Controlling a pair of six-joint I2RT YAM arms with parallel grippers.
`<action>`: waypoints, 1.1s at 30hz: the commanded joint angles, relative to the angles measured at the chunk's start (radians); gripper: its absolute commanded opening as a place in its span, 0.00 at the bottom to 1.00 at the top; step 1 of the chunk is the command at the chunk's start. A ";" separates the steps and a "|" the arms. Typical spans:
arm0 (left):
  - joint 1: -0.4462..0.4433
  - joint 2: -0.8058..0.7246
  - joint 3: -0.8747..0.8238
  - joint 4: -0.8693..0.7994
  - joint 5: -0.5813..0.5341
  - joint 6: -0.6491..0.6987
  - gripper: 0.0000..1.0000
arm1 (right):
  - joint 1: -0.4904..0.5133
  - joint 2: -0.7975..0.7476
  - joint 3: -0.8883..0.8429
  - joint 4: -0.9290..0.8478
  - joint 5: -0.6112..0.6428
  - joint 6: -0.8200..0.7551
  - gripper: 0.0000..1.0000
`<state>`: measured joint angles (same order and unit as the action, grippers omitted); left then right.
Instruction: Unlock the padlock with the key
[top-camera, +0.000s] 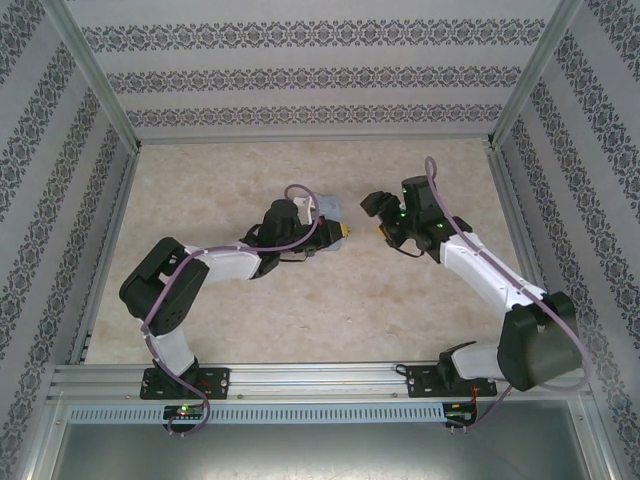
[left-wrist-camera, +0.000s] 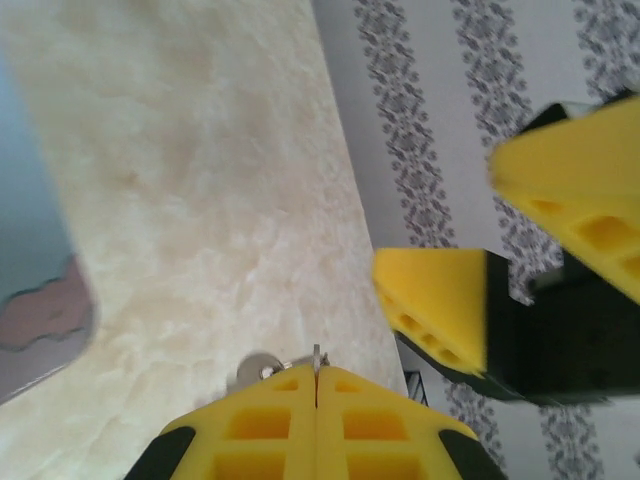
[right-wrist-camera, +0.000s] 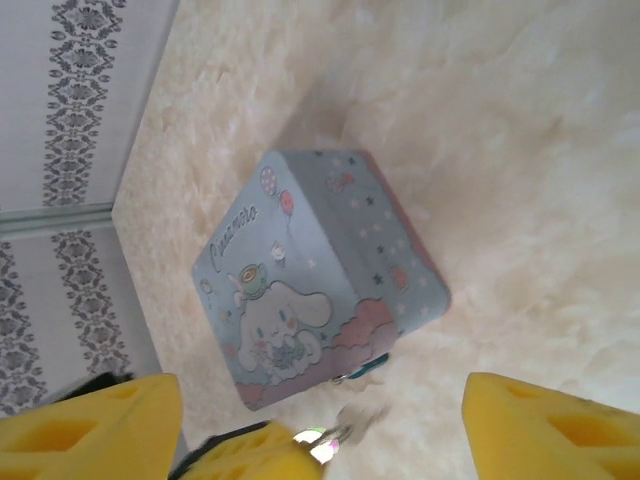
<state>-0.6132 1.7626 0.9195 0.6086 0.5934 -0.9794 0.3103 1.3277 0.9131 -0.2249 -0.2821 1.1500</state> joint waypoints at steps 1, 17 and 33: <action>0.018 -0.040 0.079 -0.150 0.131 0.144 0.00 | -0.050 -0.041 -0.076 0.073 -0.045 -0.128 0.76; 0.134 0.094 0.438 -0.569 0.506 0.423 0.00 | -0.177 -0.052 -0.178 0.497 -0.429 -0.316 0.57; 0.144 0.138 0.491 -0.612 0.581 0.462 0.00 | -0.086 0.052 -0.132 0.578 -0.521 -0.337 0.41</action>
<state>-0.4820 1.8885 1.3781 0.0090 1.1351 -0.5526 0.2108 1.3663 0.7483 0.3023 -0.7761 0.8330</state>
